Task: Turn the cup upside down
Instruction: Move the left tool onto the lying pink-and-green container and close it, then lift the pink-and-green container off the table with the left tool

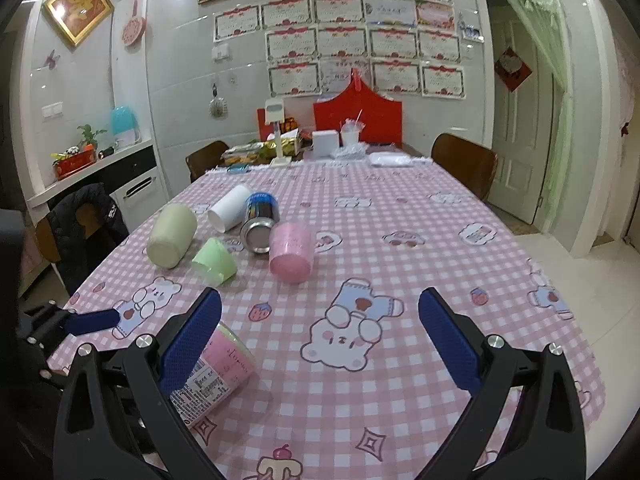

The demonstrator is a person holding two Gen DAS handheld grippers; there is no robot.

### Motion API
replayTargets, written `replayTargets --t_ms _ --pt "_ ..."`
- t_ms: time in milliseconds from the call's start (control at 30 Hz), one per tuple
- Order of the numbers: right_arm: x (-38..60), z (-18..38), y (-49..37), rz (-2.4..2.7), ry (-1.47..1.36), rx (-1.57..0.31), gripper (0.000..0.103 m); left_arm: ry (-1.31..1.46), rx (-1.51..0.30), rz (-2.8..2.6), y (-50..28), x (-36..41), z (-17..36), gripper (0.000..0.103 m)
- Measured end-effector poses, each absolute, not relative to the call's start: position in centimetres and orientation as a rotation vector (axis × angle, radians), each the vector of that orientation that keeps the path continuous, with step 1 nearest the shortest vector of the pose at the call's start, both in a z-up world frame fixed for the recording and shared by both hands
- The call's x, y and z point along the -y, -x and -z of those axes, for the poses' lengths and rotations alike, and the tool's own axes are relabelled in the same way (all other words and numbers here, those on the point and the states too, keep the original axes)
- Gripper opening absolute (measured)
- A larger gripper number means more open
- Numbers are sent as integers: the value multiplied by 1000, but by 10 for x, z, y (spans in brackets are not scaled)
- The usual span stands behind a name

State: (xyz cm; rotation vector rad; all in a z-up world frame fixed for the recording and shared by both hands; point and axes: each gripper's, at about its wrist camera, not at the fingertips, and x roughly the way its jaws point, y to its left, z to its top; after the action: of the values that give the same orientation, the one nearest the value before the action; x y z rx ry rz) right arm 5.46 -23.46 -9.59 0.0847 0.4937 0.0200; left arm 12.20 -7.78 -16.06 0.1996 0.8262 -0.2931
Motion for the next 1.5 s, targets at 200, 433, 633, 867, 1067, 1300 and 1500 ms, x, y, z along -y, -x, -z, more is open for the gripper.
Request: replayTargets --t_ms 200,433,633,867,1067,1300,1500 --pt "232 106 -66 -38 -89 -531 95 -188 -894 311 -128 83 175 86" --pt "232 112 -75 -43 -102 -547 95 -145 -923 294 -143 74 178 86" --pt "226 114 -82 -57 -97 -560 95 -117 -913 251 -157 58 174 86" --pt "223 116 -87 -69 -94 -561 95 -90 -928 241 -170 51 173 86" --pt "223 114 -87 -68 -98 -555 95 -146 -948 248 -165 57 176 86" --pt "219 115 -89 -88 -90 -562 95 -183 -934 207 -152 46 172 86" --pt "209 117 -93 -114 -91 -575 95 -156 -960 229 -141 35 176 86"
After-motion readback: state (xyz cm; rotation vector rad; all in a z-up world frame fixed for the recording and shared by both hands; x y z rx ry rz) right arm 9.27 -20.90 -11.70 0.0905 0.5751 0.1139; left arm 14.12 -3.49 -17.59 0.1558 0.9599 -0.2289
